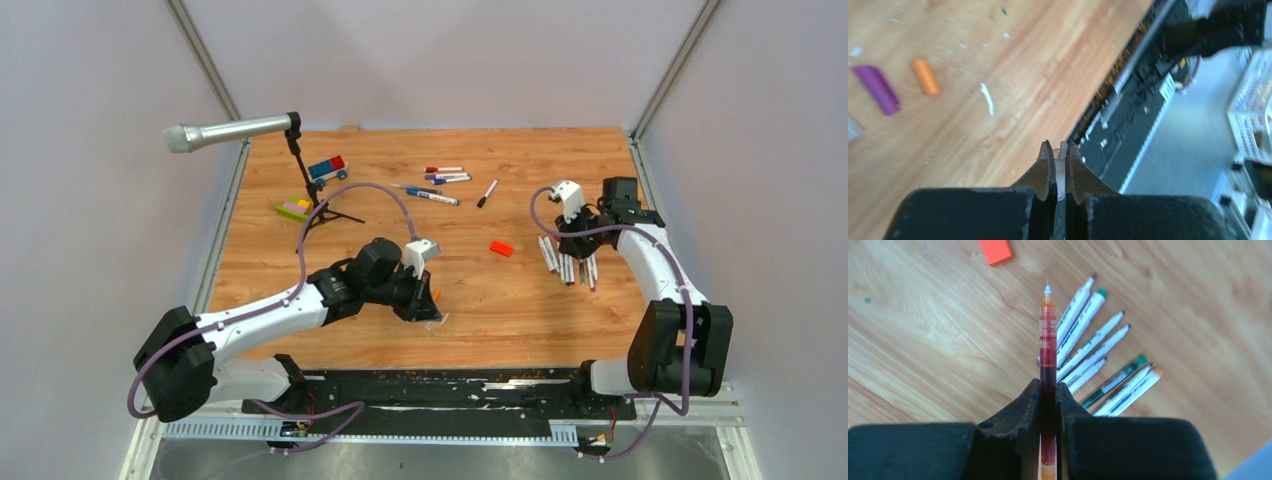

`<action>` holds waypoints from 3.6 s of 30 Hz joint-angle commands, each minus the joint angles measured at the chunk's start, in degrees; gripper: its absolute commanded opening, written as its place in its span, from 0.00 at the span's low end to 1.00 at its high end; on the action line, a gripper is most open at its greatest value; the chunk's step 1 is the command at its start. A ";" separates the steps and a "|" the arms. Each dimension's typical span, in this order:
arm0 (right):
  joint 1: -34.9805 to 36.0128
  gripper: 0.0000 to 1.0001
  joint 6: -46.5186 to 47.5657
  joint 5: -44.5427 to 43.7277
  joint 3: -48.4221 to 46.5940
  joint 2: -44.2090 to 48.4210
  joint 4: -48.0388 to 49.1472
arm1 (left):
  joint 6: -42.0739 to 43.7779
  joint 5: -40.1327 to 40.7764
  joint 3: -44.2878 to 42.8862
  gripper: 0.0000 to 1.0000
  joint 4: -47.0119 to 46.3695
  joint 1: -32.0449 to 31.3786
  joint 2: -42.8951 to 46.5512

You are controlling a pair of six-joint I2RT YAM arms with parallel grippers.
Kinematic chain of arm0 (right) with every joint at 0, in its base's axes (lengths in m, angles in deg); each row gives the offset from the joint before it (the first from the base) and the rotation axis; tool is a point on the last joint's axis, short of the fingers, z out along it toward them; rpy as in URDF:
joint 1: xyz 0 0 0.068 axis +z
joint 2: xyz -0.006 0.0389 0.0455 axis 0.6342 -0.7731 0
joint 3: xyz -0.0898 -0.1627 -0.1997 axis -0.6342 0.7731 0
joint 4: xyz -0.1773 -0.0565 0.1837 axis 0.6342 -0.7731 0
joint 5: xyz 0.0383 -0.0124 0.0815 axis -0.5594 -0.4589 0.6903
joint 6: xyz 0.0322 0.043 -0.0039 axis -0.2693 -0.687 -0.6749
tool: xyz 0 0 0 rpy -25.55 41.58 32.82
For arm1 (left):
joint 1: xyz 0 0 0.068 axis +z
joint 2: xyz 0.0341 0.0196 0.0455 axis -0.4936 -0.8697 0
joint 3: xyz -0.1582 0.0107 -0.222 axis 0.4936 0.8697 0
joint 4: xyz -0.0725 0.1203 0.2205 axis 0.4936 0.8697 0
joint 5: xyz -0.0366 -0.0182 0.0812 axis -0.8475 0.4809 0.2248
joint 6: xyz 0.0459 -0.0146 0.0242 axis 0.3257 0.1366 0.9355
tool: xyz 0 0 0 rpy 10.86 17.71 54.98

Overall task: Open the pen caps
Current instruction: Open the pen cap from the pen, then place the pen at the center of the board, then place the pen cap at the center of the board.

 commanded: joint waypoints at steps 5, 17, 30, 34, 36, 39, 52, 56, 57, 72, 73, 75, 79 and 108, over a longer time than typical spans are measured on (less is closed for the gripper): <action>-9.56 0.00 -32.04 -6.91 6.57 6.18 13.68 | -3.81 15.73 1.72 0.00 -12.09 0.00 2.46; -14.68 0.00 -34.96 -25.83 8.56 -2.60 19.15 | -4.16 16.88 4.60 0.00 -14.03 0.01 3.91; -16.77 0.11 -34.24 -22.49 7.54 -10.52 18.39 | -4.66 16.93 6.14 0.00 -15.16 0.01 4.48; -17.23 0.16 -34.15 -21.20 6.61 -11.99 17.02 | -4.65 16.80 6.30 0.00 -14.99 0.00 4.46; -17.49 0.19 -34.15 -20.23 6.29 -12.01 16.31 | -4.55 16.84 6.29 0.00 -14.85 0.00 4.62; -17.75 0.27 -34.16 -18.88 6.26 -10.53 15.96 | -4.57 16.90 6.29 0.00 -14.71 0.02 4.80; -18.43 0.36 -25.35 -0.92 3.04 2.43 7.76 | -3.82 18.65 3.36 0.00 -11.51 -0.08 3.48; -18.35 0.41 -20.59 10.57 0.87 8.25 2.73 | -3.70 21.23 1.39 0.01 -7.26 -0.61 2.07; -18.43 0.42 -19.92 13.02 0.31 9.57 1.49 | -3.67 22.11 0.94 0.02 -6.55 -0.87 1.67; -19.18 0.49 -13.65 23.80 6.63 16.05 1.50 | -0.15 35.69 -7.93 0.04 1.03 -5.00 -6.95; -19.17 0.49 -13.55 23.85 6.75 15.91 1.62 | 0.21 36.34 -8.21 0.04 0.97 -5.07 -7.47; -19.23 0.49 -13.22 23.94 7.02 15.51 1.80 | 0.58 37.61 -8.64 0.04 0.59 -5.16 -8.73; -19.38 0.49 -12.94 23.70 7.13 14.34 2.10 | 0.89 37.94 -10.19 0.05 -0.52 -5.34 -12.62; -19.74 0.49 -11.98 25.20 7.24 12.71 1.39 | 0.71 37.04 -24.67 0.18 6.63 -7.74 -33.77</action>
